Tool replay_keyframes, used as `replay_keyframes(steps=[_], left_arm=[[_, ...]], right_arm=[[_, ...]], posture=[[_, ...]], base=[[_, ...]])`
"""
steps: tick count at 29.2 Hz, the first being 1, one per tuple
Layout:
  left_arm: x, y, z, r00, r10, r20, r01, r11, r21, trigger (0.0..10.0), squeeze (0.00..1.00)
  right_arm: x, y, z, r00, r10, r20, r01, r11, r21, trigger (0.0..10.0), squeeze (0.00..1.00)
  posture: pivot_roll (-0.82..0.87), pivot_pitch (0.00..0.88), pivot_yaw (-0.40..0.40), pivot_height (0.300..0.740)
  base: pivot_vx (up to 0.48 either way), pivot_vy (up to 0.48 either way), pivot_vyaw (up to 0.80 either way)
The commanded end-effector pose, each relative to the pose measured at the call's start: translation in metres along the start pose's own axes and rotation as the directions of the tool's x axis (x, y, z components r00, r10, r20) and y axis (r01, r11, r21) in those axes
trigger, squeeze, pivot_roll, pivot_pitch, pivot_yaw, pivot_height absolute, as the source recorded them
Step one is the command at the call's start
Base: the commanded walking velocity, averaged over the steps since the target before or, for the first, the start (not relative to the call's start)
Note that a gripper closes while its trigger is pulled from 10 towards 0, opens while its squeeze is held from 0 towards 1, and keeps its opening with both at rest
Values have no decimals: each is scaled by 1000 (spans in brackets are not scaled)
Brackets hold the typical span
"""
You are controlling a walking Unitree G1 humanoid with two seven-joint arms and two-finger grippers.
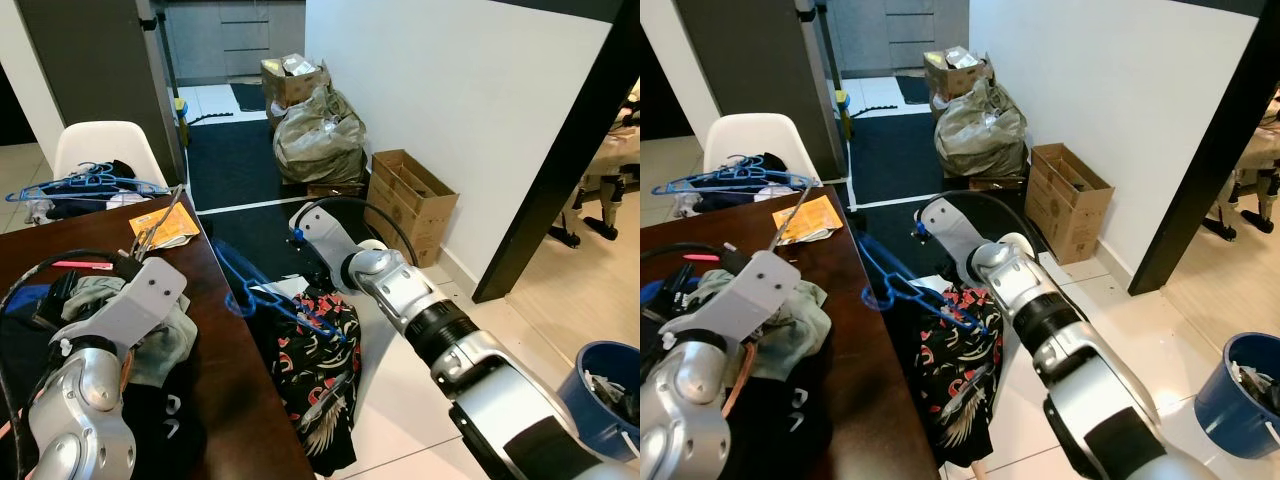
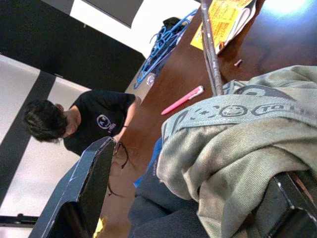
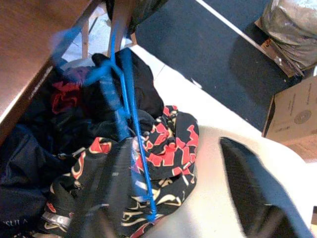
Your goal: Hang hanger
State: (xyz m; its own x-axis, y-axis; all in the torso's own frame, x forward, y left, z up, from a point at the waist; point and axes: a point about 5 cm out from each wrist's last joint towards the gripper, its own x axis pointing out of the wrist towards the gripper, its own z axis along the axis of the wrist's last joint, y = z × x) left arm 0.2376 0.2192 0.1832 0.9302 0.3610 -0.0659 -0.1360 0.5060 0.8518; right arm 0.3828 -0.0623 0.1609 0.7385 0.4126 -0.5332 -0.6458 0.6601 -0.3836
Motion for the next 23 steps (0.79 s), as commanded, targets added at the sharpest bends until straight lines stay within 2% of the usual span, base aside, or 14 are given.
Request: replay_keyframes(steps=[1,5,6,7,9,10,11,13,14,17,19,21,22,23], left_arm=[[-2,2,2,1000,22,5,-22,1000,4,10000,0],[-2,2,1,1000,26,2,-26,1000,4,10000,0],[-3,2,0,1000,29,-1,-29,1000,6,10000,0],[-3,2,0,999,38,4,-38,999,6,10000,0],[-4,2,2,998,55,17,-55,998,0,10000,0],[-4,2,2,998,55,17,-55,998,0,10000,0],[-5,2,4,997,73,31,-73,997,-7,10000,0],[-5,2,4,997,73,31,-73,997,-7,10000,0],[-7,5,9,993,107,58,-106,994,-25,10000,0],[-7,5,9,993,107,58,-106,994,-25,10000,0],[-14,26,29,966,225,131,-199,963,-184,10000,0],[-14,26,29,966,225,131,-199,963,-184,10000,0],[-17,35,35,953,266,145,-220,937,-272,10000,0],[-18,36,41,967,214,141,-113,849,-516,10000,0]], right_arm=[[1,-2,1,1000,-14,-3,14,1000,-2,10000,1000],[0,-5,6,999,-33,21,32,999,16,10000,1000],[-2,-8,22,992,-40,123,27,994,106,10000,863],[-6,-6,42,970,-6,244,-70,951,301,10000,0],[-7,1,57,939,48,340,-212,860,464,10000,0],[-7,1,57,939,48,340,-212,860,464,10000,0],[-8,9,67,908,106,406,-335,765,550,10000,0],[-8,9,67,908,106,406,-335,765,550,10000,0],[-6,20,73,885,161,438,-419,687,594,10000,0],[-6,20,73,885,161,438,-419,687,594,10000,0],[1,40,80,875,215,434,-457,662,594,10000,0],[1,40,80,875,215,434,-457,662,594,10000,0],[4,46,82,876,223,427,-456,669,586,10000,0],[6,49,81,885,220,411,-438,694,572,10000,0]], posture=[[110,0,-48,740],[114,0,-49,740],[114,0,-49,740],[111,0,-47,740],[111,0,-47,740],[111,0,-47,740],[111,0,-47,740],[111,0,-47,740],[111,0,-47,740],[111,0,-47,740],[150,0,-73,740],[150,0,-73,740],[150,0,-73,740],[150,0,-73,740]], base=[[0,0,0],[0,0,0],[0,0,0],[0,0,0],[0,0,0],[0,0,0],[0,0,0],[0,0,0],[0,0,0],[0,0,0],[0,0,0],[0,0,0],[0,0,0],[0,0,0]])
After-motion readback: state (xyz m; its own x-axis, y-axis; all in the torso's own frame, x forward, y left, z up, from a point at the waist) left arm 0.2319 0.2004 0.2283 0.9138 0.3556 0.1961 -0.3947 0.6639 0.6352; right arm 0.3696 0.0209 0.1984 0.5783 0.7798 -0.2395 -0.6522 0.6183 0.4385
